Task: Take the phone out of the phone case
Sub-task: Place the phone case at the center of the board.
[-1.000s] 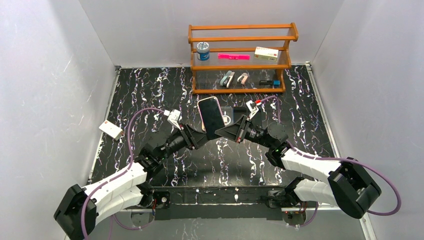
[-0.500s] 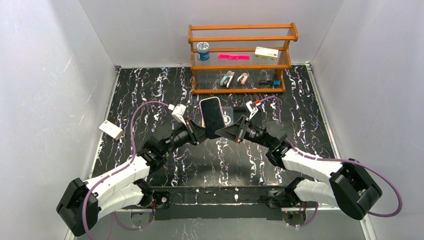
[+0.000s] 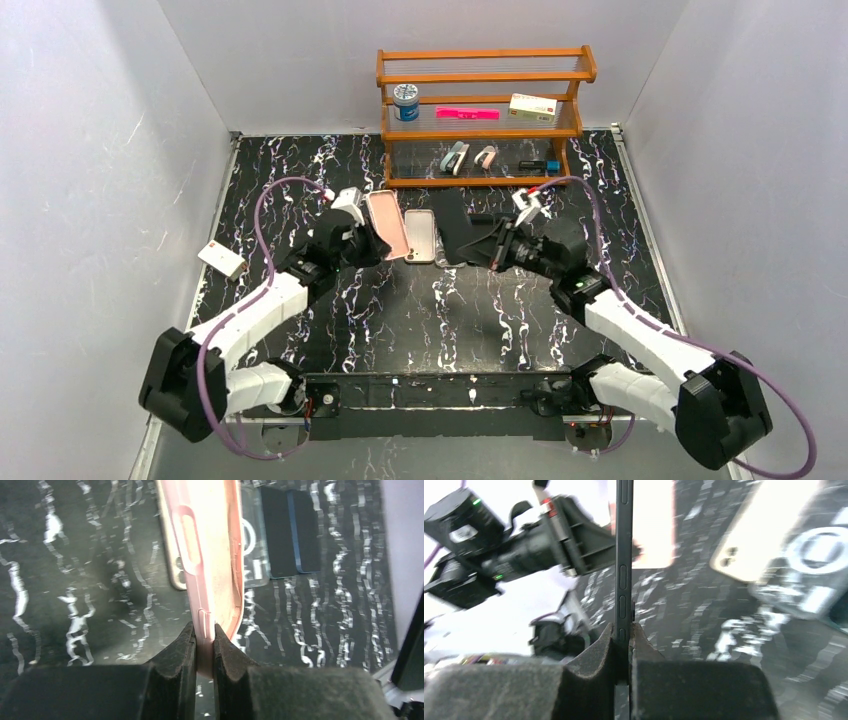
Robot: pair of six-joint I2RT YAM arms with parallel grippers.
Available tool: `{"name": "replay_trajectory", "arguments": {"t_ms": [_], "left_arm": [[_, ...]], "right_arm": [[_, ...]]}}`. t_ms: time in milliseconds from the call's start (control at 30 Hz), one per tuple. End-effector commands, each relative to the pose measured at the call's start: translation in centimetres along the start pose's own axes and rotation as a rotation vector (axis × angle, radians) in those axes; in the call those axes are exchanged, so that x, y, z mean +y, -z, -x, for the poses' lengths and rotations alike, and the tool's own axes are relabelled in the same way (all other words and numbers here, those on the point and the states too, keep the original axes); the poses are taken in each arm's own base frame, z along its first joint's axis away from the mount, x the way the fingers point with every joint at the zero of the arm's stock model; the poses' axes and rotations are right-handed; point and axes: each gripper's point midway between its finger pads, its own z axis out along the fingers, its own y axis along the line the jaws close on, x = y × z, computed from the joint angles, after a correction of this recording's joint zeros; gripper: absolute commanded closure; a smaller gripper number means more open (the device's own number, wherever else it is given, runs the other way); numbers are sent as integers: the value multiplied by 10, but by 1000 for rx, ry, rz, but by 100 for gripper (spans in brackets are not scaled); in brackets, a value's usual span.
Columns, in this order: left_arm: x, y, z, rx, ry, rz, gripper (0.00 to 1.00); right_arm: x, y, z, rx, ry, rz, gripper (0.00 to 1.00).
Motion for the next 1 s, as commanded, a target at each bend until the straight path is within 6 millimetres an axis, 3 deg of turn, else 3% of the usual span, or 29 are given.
{"name": "replay_trajectory", "arguments": {"t_ms": [0, 133, 267, 333, 633, 967], "left_arm": [[23, -7, 5, 103, -10, 39, 100], [33, -22, 4, 215, -39, 60, 100], [50, -36, 1, 304, -3, 93, 100], [57, -43, -1, 352, 18, 90, 100], [85, -67, -22, 531, 32, 111, 100], [93, -79, -54, 643, 62, 79, 99]], "right_arm": [[-40, 26, 50, -94, 83, -147, 99], [-86, 55, 74, -126, 47, -253, 99], [-141, 96, 103, -208, -10, -406, 99], [-161, 111, 109, -222, -36, -455, 99], [-227, 136, 103, -187, -101, -572, 99], [-261, 129, 71, -52, -157, -536, 99]]}}
